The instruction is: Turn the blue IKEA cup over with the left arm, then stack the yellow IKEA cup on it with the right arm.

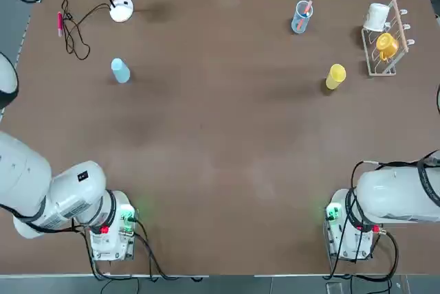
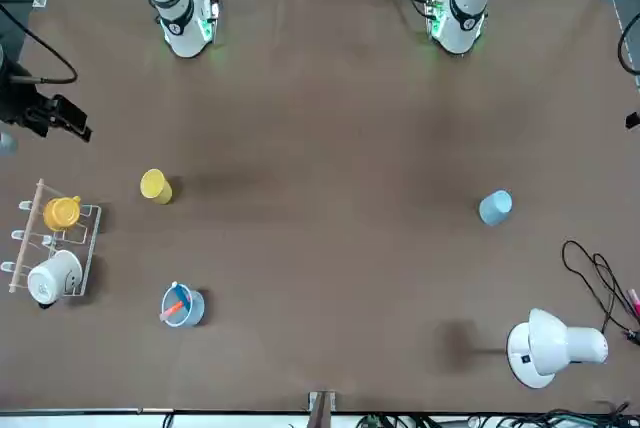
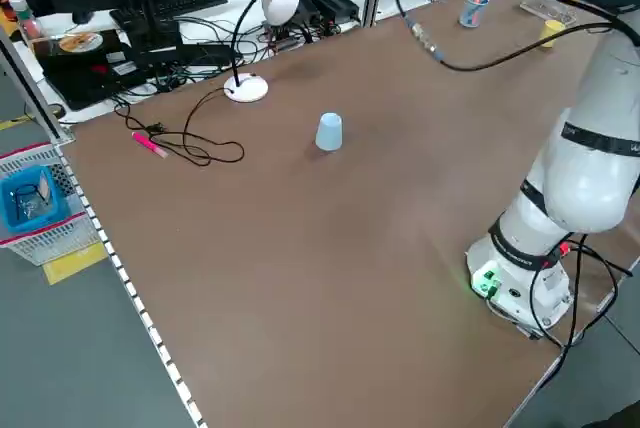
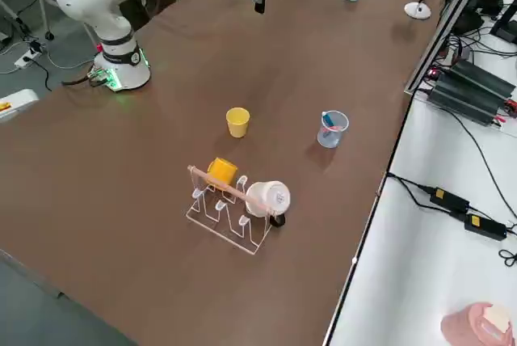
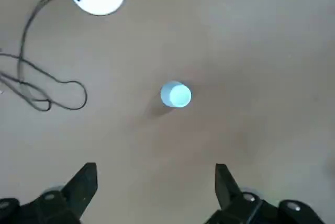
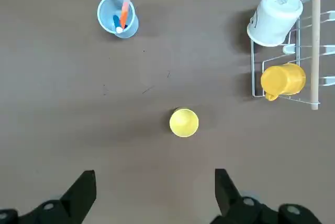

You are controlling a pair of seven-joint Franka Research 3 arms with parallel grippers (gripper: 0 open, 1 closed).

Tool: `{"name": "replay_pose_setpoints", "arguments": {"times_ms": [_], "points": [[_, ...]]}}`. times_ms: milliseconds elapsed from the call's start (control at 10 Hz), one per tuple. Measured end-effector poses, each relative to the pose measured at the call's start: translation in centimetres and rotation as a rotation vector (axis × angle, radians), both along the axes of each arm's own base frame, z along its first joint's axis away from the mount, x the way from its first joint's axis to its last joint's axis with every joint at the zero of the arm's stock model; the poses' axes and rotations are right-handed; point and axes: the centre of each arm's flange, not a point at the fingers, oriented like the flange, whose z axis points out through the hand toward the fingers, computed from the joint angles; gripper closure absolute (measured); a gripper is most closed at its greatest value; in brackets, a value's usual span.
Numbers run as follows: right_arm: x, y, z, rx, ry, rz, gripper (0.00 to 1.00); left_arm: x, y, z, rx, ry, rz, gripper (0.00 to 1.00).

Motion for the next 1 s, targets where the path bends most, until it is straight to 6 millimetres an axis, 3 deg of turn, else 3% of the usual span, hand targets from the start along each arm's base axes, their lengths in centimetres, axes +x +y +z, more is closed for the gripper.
{"name": "replay_pose_setpoints", "arguments": {"times_ms": [400, 600, 1000], "points": [[0.0, -0.1, 0.0, 0.000, -0.001, -0.001, 0.00, -0.4, 7.7, -6.1, -0.199, -0.109, -0.270, 0.01], [0.0, 0.0, 0.0, 0.000, -0.002, 0.000, 0.00, -0.3, 10.5, -10.5, -0.337, -0.221, -0.419, 0.01], [0.0, 0.1, 0.0, 0.000, -0.001, 0.002, 0.00, 0.4, 12.9, -21.3, -0.562, -0.403, -0.606, 0.01]]}}
